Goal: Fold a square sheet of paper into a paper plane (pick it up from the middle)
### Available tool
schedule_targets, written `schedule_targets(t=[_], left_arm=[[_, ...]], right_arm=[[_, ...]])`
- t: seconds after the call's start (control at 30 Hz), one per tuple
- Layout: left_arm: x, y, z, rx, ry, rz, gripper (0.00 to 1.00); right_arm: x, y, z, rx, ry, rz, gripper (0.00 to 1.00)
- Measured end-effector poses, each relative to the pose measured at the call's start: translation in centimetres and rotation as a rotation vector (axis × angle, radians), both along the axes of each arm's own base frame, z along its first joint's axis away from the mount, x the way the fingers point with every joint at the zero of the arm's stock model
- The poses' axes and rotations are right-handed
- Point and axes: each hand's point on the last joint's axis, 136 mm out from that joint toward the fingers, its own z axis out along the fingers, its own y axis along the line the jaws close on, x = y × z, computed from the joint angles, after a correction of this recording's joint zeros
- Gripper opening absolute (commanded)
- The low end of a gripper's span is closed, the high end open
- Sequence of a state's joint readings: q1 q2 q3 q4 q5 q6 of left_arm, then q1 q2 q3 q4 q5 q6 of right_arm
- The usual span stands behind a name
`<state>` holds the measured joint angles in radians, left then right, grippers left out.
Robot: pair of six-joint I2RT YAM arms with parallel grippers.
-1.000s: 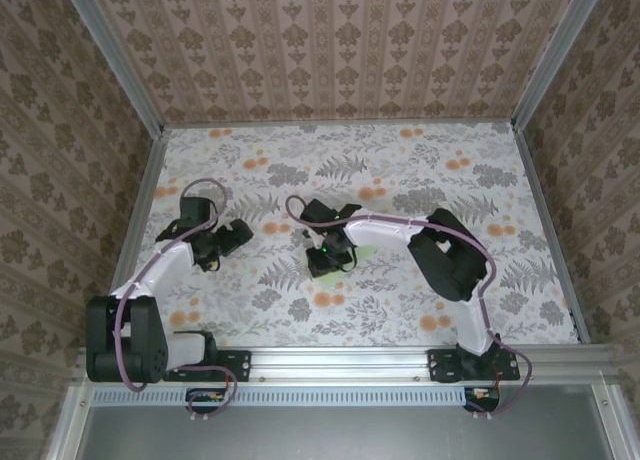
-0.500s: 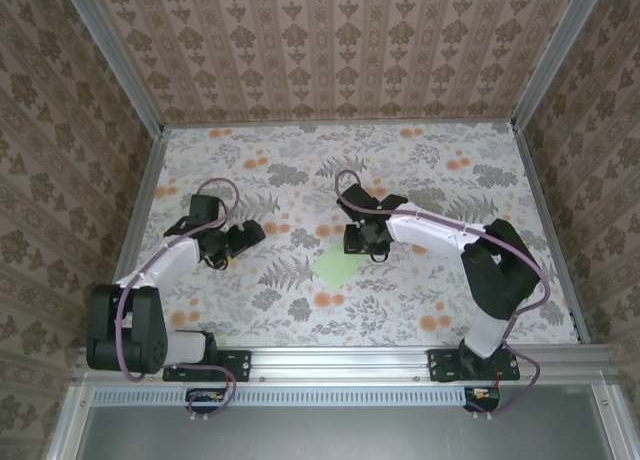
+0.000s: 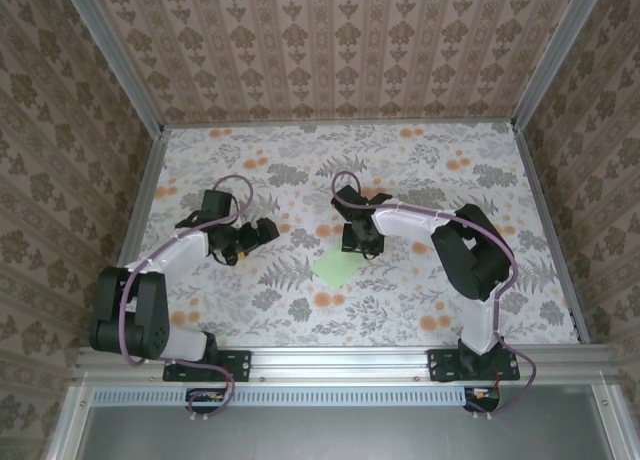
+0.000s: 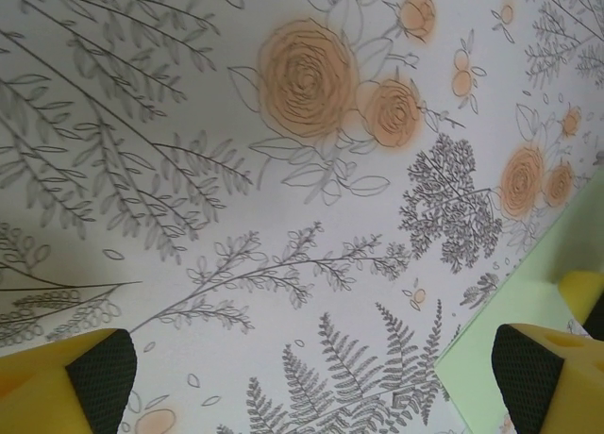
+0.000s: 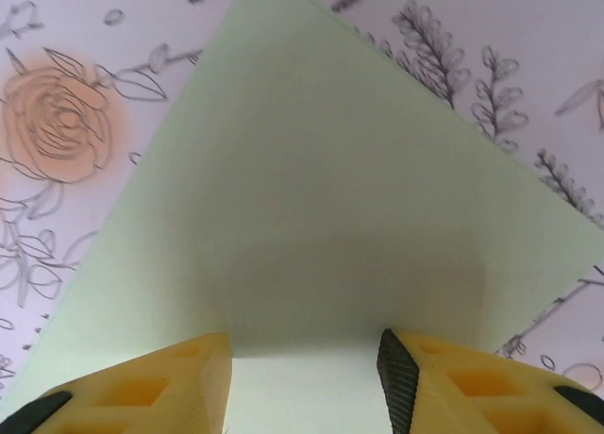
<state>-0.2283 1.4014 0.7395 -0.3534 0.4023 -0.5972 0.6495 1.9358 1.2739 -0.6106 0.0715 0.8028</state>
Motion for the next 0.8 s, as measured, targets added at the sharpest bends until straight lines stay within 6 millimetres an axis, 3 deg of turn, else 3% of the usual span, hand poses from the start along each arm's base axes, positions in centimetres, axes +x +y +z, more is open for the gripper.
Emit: schedule_targets(t=[0.4, 0.6, 0.8], left_arm=[[-0.9, -4.8, 0.9, -0.071, -0.011, -0.148, 0.87], [-1.8, -6.5, 0.1, -0.079, 0.018, -0.186, 0.80], [-1.6, -5.4, -0.6, -0.068, 0.051, -0.113, 0.68]], right_arm=[[3.1, 5.5, 0.6, 0.140, -0.030, 0.266, 0.47], [2.4, 6.2, 1.9, 0.180, -0.035, 0.263, 0.45], [-0.5, 8.4, 4.5, 0.183, -0.078, 0.280, 0.48]])
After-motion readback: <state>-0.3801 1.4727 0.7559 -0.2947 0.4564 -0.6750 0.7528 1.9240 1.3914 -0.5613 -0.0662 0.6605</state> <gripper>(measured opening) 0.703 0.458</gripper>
